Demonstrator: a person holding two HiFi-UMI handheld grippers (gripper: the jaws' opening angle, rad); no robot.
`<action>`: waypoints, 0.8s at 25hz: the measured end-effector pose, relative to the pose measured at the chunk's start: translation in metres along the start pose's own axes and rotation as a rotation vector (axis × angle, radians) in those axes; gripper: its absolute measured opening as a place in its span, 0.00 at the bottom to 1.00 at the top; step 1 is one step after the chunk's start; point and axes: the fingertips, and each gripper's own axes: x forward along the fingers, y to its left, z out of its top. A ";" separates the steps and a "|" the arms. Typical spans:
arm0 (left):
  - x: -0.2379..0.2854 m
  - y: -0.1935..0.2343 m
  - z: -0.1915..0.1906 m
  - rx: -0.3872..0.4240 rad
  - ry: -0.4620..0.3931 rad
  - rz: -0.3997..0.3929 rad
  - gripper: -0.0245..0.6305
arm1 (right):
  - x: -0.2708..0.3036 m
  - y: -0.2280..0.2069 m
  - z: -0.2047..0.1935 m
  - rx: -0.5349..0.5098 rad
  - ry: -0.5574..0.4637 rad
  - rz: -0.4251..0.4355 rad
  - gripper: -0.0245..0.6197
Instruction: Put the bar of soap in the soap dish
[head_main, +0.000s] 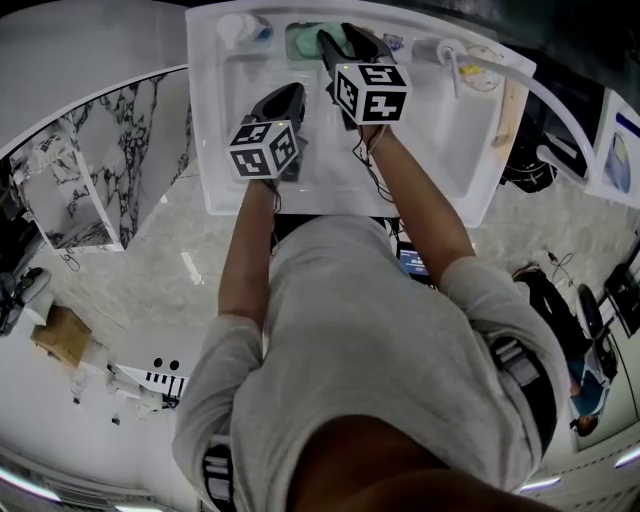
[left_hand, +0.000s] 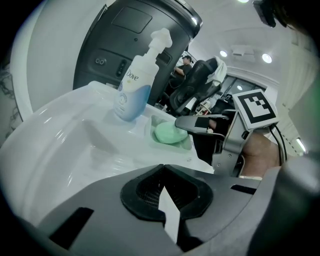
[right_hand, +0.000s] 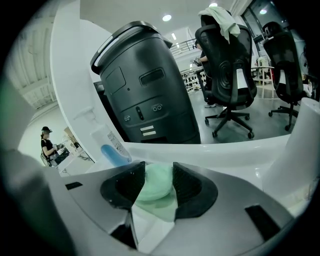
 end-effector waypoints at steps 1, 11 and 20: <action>-0.001 0.001 0.000 0.002 -0.002 0.004 0.07 | 0.001 0.000 0.001 -0.005 -0.004 0.001 0.31; -0.009 0.007 0.001 -0.001 -0.018 0.015 0.07 | 0.010 -0.004 0.009 -0.037 -0.026 -0.027 0.26; -0.015 0.008 0.004 -0.001 -0.031 0.022 0.07 | 0.006 -0.004 0.008 -0.029 -0.022 -0.015 0.32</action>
